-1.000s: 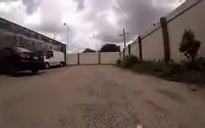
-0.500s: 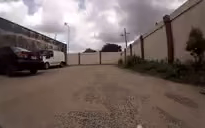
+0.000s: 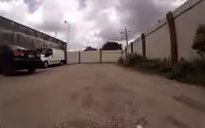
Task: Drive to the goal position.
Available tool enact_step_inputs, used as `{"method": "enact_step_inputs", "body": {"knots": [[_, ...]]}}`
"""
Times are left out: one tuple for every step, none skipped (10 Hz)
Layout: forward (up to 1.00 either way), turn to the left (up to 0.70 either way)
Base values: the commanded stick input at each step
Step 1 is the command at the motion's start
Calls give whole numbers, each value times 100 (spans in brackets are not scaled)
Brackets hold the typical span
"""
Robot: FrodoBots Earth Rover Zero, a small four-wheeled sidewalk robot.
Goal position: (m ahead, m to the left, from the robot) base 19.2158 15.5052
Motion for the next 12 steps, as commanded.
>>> {"method": "enact_step_inputs", "body": {"knots": [[50, 0], [50, 0], [50, 0], [50, 0], [50, 0], [50, 0], [50, 0], [50, 0], [50, 0], [50, 0], [50, 0], [50, 0]]}}
